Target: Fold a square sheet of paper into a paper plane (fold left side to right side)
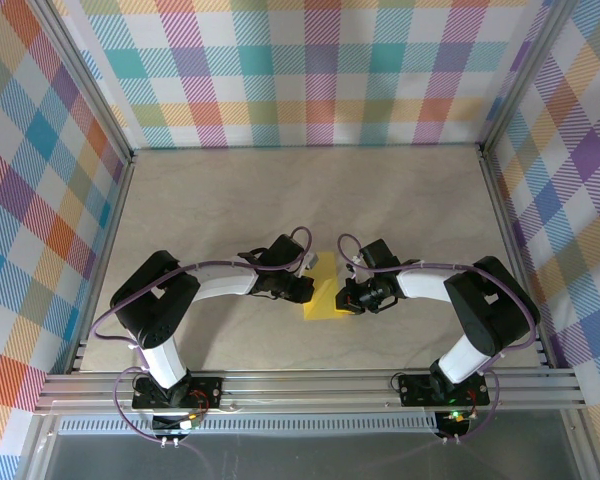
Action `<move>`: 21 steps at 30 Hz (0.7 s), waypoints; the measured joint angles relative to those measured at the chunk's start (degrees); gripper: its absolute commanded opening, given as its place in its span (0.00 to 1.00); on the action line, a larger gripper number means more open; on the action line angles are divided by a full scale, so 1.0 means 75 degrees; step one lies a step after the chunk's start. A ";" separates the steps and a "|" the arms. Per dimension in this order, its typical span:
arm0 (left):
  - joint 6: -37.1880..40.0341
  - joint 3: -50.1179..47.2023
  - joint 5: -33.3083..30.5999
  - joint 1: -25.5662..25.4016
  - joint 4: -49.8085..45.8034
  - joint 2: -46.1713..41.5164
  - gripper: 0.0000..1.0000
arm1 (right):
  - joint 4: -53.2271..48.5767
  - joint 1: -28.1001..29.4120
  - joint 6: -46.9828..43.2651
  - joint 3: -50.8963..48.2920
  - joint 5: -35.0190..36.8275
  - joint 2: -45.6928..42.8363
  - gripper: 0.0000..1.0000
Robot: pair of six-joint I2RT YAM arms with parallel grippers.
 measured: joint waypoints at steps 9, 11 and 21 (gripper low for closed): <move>0.0029 0.0023 0.0000 0.0000 0.0000 0.0000 0.01 | -0.0015 0.0000 0.0000 0.0020 -0.0082 0.0050 0.00; 0.0029 0.0052 -0.0003 0.0000 0.0000 0.0000 0.01 | -0.0029 0.0000 0.0000 0.0029 -0.0082 0.0050 0.00; 0.0073 0.0111 -0.0003 0.0000 0.0003 0.0000 0.01 | -0.0035 0.0000 0.0000 0.0035 -0.0082 0.0050 0.00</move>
